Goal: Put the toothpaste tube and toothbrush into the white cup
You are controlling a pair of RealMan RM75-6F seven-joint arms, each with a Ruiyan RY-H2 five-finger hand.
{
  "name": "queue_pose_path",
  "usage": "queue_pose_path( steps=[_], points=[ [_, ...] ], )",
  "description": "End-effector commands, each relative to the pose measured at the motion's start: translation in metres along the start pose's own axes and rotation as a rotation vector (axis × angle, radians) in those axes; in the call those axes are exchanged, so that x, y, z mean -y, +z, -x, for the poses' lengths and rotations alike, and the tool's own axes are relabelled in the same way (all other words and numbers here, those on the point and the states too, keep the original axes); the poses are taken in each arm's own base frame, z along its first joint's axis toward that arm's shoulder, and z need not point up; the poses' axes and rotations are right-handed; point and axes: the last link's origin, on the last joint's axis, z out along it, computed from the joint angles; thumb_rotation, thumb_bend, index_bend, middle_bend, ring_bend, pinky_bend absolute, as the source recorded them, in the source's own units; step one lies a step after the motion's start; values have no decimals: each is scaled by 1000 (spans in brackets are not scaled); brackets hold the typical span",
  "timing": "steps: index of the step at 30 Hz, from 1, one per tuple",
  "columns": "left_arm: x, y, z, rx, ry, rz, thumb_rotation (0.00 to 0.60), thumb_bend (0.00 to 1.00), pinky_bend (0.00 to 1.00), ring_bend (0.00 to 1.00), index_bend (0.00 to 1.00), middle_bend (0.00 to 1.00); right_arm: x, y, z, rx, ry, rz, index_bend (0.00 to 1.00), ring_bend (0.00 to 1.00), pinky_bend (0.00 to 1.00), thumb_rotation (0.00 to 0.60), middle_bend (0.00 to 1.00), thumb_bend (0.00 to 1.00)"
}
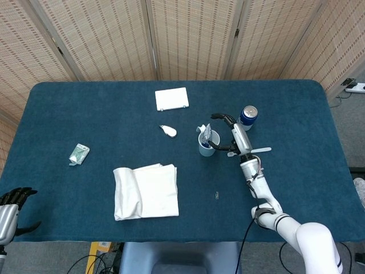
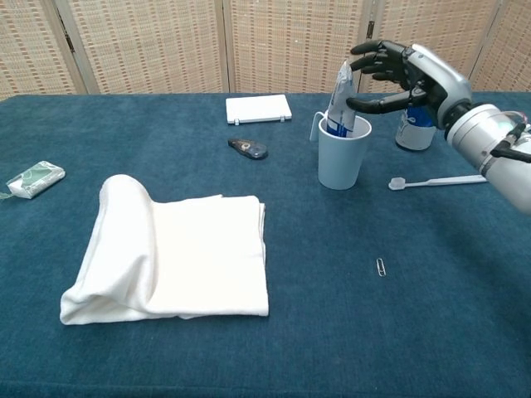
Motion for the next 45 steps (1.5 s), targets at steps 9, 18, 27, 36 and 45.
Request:
queue_pose_path(
  steps=[9,18,27,36,45],
  points=[
    [-2,3,2,3,-5,4,600,190,187,154,262,218,14,-36,-62,-55,-202,-65,88,103,53,600,195,125],
    [-9,6,0,-13,-12,31,600,189,187,154,262,218,23,-64,-101,23,-541,4,265,386,466,600,447,206],
    [-11,4,-1,-10,-13,36,600,191,187,155,262,218,7,-76,-111,213,-827,140,333,576,747,600,598,205],
    [-12,1,-2,-7,-13,37,600,190,187,154,262,218,-31,-65,-115,349,-951,342,407,896,1000,600,925,205],
    [-12,0,-2,-3,-11,30,600,191,187,154,262,218,-47,-49,-98,390,-1026,365,426,918,1000,600,938,279]
  ],
)
